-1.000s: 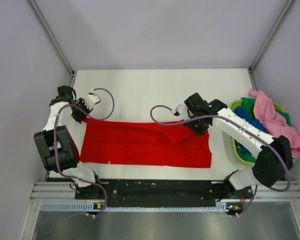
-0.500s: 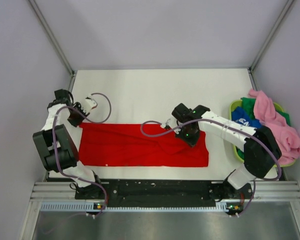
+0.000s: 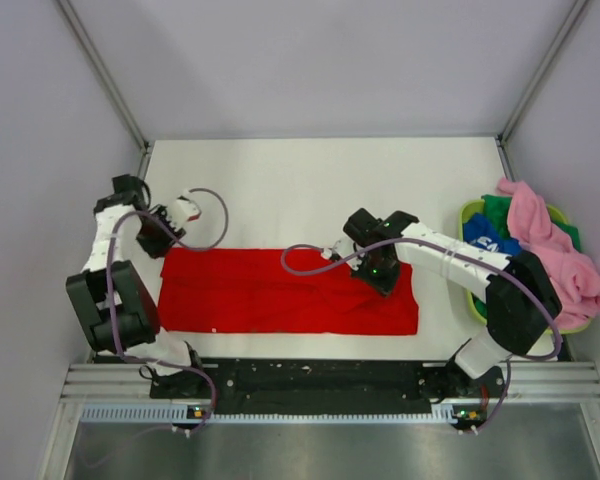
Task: Fold and stack the t-shirts
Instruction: Fold the other side of the tshirt into a rectangle
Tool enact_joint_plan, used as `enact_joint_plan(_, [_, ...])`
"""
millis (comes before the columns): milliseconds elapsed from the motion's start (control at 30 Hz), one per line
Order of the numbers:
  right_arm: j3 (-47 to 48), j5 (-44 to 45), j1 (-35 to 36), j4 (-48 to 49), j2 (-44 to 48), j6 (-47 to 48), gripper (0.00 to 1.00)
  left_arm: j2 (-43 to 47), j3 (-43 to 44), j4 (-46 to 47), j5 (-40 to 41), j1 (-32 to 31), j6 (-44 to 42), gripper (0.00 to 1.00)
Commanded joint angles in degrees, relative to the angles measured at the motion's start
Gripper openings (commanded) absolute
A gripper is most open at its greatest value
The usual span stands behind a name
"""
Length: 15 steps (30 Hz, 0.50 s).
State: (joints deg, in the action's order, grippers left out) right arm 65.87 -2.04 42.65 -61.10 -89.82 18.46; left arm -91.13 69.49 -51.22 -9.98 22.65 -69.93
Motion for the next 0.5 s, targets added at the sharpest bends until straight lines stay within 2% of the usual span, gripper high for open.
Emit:
enact_joint_plan(0, [-0.12, -2.86, 0.24, -0.34, -0.88, 2.45, 0.00, 9.99, 0.48, -7.49, -14.50, -15.76, 6.29, 0.43])
enact_joint_plan(67, [0.31, -8.47, -1.16, 0.54, -1.76, 4.13, 0.00, 13.25, -1.81, -6.27, -23.90, -23.93, 7.52, 0.44])
enact_joint_plan(200, [2.16, -19.82, -9.32, 2.30, -4.74, 2.82, 0.00, 11.68, -0.06, -5.39, -41.40, -32.74, 10.07, 0.43])
enact_joint_plan(333, [4.35, -22.56, -15.66, 3.53, -7.82, 0.80, 0.00, 11.41, -1.63, -1.00, -41.80, -43.02, 11.05, 0.39])
enact_joint_plan(467, [6.73, -23.88, -18.22, 3.80, -12.91, -0.35, 0.00, 10.89, -5.15, 2.71, -42.66, -49.89, 10.08, 0.39])
